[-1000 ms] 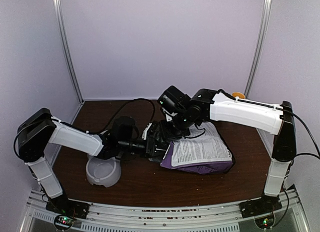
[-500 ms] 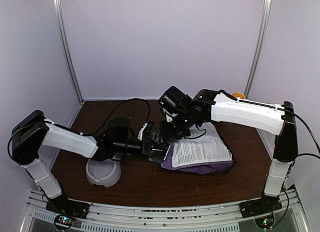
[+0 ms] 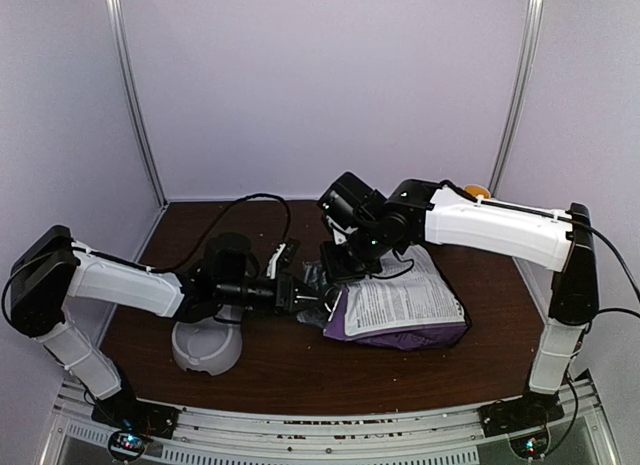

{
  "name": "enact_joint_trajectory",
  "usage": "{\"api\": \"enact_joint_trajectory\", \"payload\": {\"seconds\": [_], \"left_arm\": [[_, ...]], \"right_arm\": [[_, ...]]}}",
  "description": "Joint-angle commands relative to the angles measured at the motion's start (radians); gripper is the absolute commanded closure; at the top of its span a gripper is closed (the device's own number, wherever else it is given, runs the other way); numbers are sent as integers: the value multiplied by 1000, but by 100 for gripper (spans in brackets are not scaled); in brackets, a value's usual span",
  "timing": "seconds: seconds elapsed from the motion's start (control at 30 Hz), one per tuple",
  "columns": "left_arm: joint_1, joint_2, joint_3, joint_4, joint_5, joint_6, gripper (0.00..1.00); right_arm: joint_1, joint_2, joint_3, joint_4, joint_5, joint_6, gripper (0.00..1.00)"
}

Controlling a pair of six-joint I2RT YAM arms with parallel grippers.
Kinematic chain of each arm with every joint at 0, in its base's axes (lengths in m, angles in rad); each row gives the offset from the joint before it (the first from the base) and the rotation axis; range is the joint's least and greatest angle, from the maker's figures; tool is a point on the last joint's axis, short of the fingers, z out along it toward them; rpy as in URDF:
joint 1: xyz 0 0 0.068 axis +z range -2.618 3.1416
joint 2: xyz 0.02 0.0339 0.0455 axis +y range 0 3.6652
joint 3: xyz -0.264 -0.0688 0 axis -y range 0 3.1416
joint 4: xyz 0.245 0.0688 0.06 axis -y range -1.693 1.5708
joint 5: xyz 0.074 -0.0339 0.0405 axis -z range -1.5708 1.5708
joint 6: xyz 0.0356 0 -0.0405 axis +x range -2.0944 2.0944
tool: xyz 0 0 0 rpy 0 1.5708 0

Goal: Serve the pet food
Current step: Collect the pet food from the pet food bag.

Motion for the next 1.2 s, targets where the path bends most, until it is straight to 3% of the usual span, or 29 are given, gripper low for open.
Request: {"api": "enact_joint_trajectory", "payload": {"seconds": [0.0,1.17], "left_arm": [[-2,-61,0,78,33,3,100],[30,-210,-34,-17,62,4,100]], "right_arm": [[3,-54,-6,73,19,5,100],[4,-52,-12,80,26,9,100]]}}
